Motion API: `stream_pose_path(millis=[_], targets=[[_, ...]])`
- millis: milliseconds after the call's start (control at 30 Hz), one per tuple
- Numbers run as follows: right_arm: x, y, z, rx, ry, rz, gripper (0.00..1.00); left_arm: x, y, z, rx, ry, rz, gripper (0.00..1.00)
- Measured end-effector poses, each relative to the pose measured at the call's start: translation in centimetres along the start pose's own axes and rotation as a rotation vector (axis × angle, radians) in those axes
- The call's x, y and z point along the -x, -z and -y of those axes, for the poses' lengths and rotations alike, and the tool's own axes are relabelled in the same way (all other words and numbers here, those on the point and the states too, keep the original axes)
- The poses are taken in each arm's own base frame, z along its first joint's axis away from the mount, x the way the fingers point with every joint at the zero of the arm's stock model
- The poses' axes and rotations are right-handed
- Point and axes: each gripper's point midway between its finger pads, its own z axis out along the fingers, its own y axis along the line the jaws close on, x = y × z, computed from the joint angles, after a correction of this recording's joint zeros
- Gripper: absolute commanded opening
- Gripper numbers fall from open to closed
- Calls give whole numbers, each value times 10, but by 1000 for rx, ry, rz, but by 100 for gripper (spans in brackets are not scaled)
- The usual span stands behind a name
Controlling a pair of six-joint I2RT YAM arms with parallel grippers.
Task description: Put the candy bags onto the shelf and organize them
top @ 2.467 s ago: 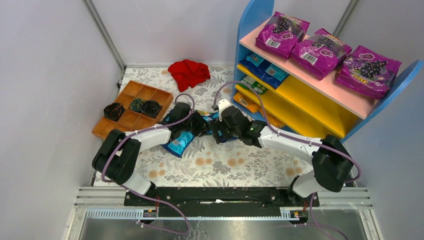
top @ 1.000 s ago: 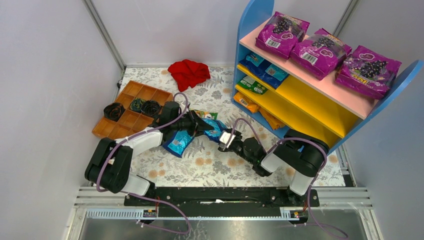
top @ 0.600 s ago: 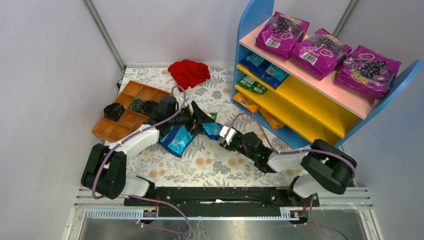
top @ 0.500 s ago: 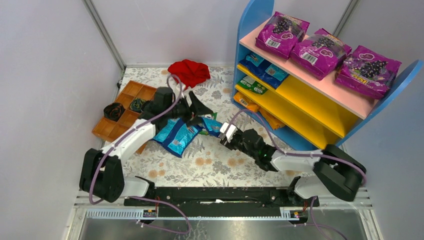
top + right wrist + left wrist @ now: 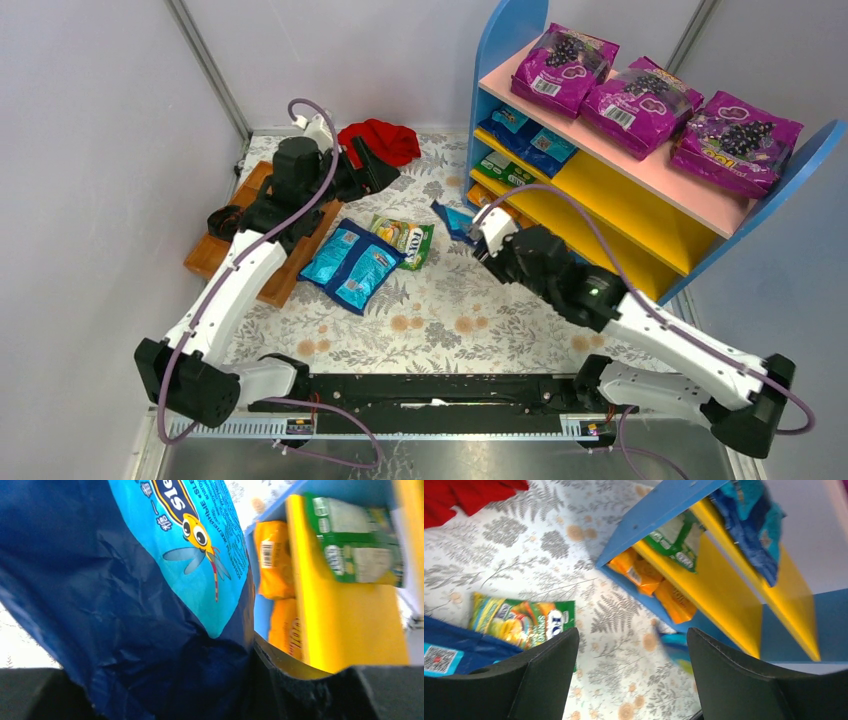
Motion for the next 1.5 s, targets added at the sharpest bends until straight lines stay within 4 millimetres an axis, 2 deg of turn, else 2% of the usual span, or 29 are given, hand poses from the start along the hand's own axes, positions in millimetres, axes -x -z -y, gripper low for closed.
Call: stream_pose_path(millis=[167,233,300,433,600,900,1000,1100,1300,1400,1500], targets=[[43,59,37,-64,-39,47,2,-23,-8,-34,97,-4,-40,84],[61,86,55,-103,-55,86,0,-31,-10,-43,125,-2,-52,84],[71,107,71,-152,-64,108,0,-36,-11,-49,141,-4,-61,84],[75,139,102,-267,-37,83,0,-38,-11,-53,155,-13,-59,84],[69,158,126,-371,47,-1,0,-39,-12,-55,163,-23,-58,84],[54,172,160,-562,227,-148,0,-41,-12,-57,172,-25,-60,84],[53,170,168,-637,259,-168,0,-41,-12,-57,170,-25,-58,84],[51,161,170,-684,294,-194,0,-41,-12,-57,169,-26,-58,84],[36,118,167,-717,378,-266,0,-44,-12,-57,168,-27,-64,84],[27,107,179,-750,364,-316,0,-46,-12,-55,163,-31,-66,84],[23,105,195,-800,330,-343,0,-46,-10,-51,156,-38,-63,84]])
